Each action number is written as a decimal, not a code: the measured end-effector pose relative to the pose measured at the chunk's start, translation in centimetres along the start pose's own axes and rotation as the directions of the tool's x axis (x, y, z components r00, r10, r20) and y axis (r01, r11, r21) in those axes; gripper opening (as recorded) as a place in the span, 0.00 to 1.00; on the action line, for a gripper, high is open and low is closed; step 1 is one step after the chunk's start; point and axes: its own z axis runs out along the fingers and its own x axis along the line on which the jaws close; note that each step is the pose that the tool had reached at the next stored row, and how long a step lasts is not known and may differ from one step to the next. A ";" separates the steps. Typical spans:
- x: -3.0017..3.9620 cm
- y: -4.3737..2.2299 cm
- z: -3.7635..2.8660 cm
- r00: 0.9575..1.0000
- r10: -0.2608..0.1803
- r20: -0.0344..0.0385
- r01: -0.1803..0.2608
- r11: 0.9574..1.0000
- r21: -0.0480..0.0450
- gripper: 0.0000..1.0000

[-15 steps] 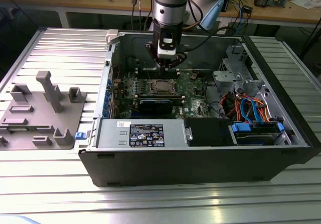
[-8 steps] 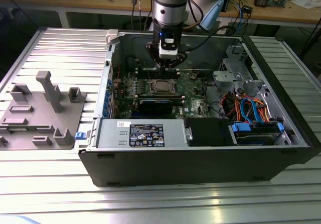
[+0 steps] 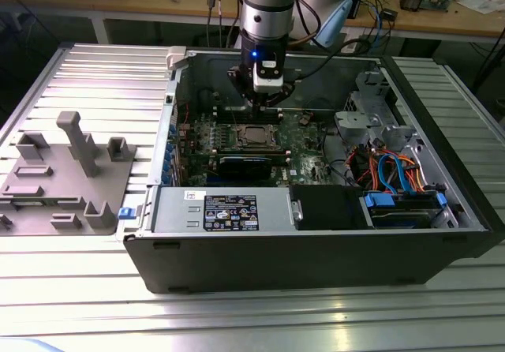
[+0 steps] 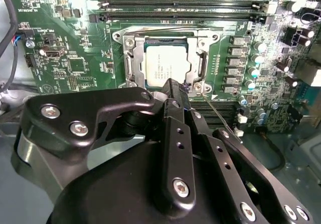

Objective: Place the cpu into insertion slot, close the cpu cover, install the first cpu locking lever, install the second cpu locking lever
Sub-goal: 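Install the first cpu locking lever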

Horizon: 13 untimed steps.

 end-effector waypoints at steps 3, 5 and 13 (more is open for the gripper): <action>0.00 0.00 0.00 1.000 -0.026 0.000 0.026 1.000 0.000 0.11; 0.00 0.00 0.00 0.999 -0.040 0.000 0.040 0.999 0.000 0.11; 0.00 0.00 0.00 0.997 -0.073 0.000 0.073 0.997 -0.001 0.11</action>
